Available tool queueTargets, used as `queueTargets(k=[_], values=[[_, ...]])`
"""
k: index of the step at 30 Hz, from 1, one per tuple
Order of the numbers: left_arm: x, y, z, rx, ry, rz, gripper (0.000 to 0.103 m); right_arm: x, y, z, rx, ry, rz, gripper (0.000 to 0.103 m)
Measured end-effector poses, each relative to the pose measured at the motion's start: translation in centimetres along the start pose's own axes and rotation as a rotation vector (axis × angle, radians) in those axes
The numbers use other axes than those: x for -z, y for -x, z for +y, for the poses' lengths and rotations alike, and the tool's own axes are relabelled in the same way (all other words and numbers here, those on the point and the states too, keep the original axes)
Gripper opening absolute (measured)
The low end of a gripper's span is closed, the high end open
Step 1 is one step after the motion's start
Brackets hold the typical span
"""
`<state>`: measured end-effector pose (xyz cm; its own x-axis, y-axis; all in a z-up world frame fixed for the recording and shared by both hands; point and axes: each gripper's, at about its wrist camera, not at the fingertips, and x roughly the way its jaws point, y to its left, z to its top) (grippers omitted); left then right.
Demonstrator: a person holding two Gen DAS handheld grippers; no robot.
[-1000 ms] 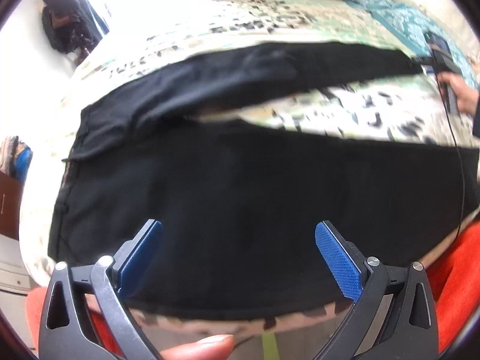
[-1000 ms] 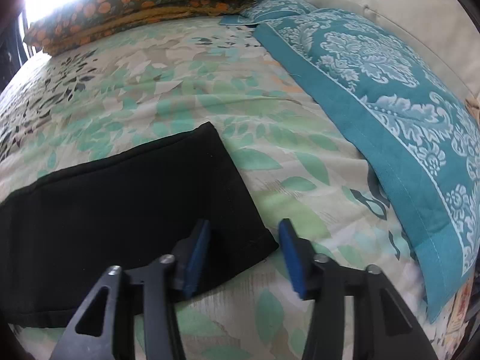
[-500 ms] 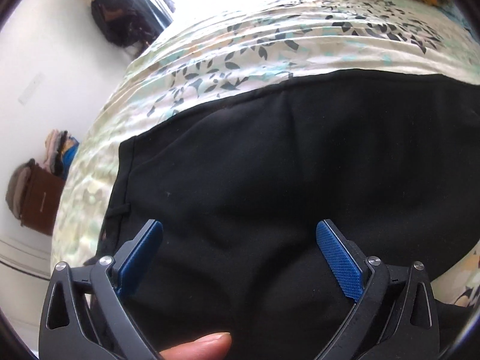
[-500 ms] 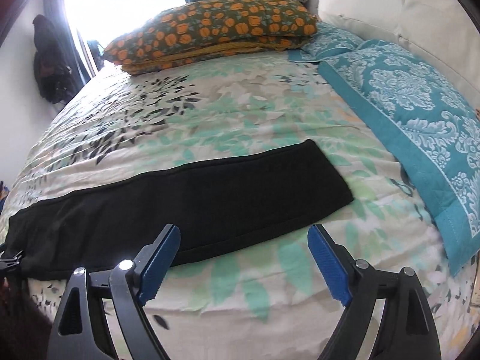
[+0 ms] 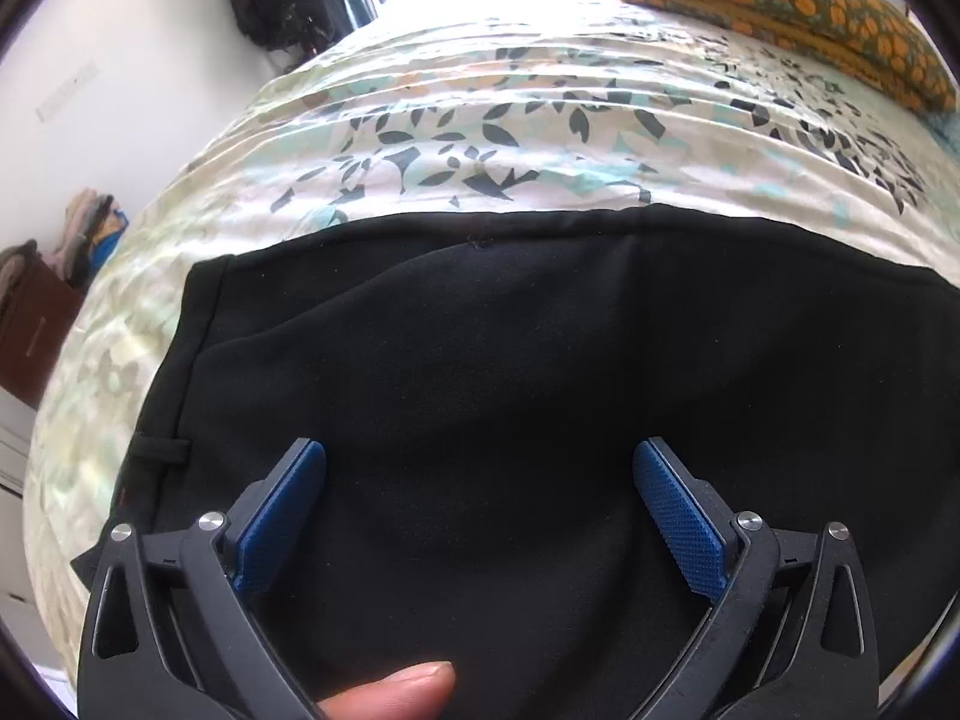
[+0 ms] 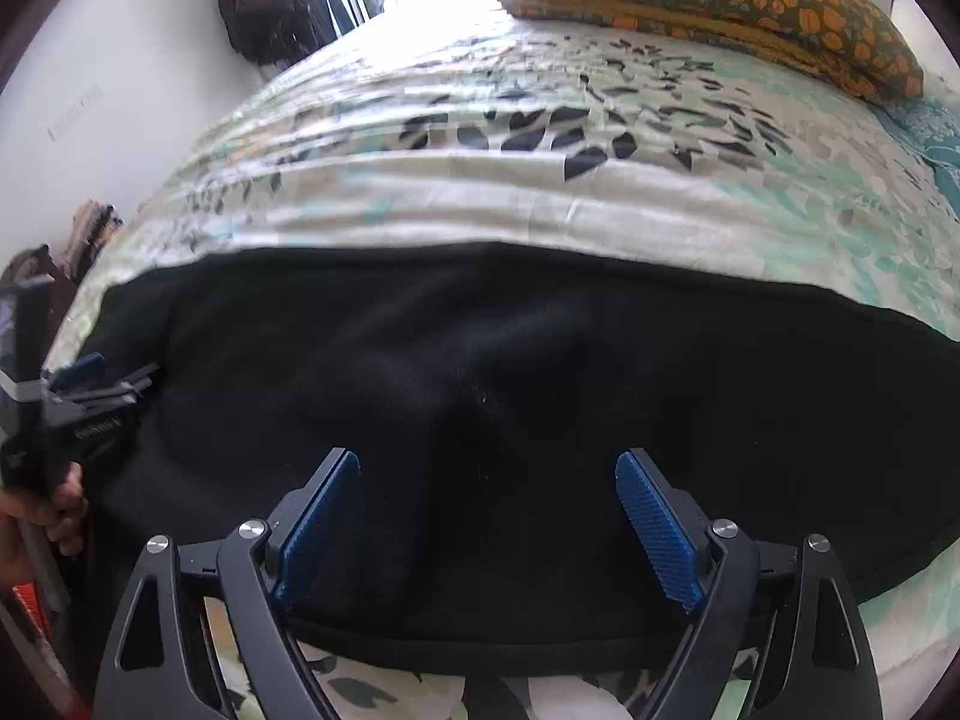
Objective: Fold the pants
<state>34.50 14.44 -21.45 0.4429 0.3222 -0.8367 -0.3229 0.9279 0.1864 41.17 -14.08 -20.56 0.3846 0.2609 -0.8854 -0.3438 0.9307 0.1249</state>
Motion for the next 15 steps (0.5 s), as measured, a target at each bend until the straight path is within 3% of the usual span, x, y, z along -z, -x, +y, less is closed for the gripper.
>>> queueTargets(k=[2, 5, 15], values=[[0.18, 0.04, -0.12, -0.008, -0.009, -0.014, 0.103, 0.69, -0.59, 0.59, 0.046, 0.049, -0.046, 0.099], [0.32, -0.04, -0.19, -0.013, -0.01, -0.029, 0.103, 1.15, -1.01, 0.49, 0.068, 0.069, -0.053, 0.103], [0.45, 0.43, -0.36, -0.013, -0.004, -0.051, 0.103, 1.05, -1.43, 0.53, 0.087, 0.084, -0.098, 0.103]])
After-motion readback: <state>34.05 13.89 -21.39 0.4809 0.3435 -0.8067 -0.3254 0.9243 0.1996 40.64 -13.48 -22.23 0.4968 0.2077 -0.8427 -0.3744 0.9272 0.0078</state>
